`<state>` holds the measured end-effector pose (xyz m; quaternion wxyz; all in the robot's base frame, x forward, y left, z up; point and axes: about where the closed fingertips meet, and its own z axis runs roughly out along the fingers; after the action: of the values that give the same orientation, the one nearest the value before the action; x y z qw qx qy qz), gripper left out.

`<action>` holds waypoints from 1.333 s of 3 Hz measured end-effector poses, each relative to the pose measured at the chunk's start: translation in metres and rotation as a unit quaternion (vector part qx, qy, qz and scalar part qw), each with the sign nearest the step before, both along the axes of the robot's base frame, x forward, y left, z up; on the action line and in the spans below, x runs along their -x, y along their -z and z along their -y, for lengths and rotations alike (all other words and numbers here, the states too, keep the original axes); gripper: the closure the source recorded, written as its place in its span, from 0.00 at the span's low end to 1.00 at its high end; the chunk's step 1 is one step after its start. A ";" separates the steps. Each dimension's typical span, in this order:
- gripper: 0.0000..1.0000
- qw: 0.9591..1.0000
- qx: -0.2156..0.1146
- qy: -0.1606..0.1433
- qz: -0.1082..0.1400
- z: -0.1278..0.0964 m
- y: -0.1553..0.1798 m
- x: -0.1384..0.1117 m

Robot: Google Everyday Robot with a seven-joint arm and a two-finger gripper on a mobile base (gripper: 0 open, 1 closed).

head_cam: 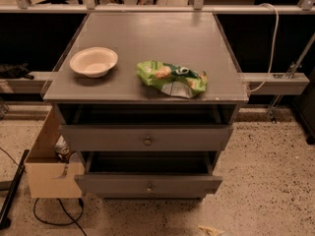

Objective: Open middle drawer

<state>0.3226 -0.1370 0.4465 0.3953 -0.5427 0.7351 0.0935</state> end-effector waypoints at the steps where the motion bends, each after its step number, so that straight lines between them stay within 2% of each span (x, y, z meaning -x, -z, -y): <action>1: 0.00 1.000 0.002 -0.027 -0.006 -0.020 -0.003 -0.024; 3: 0.00 0.998 0.042 -0.035 -0.023 -0.037 0.019 -0.107; 4: 0.00 0.995 0.051 -0.077 -0.028 -0.076 0.032 -0.146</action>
Offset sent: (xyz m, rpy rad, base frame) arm 0.1596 0.1280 -0.0168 -0.1101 0.0291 0.3153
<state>0.4681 -0.0611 0.4148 0.3377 -0.6141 0.7061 0.1009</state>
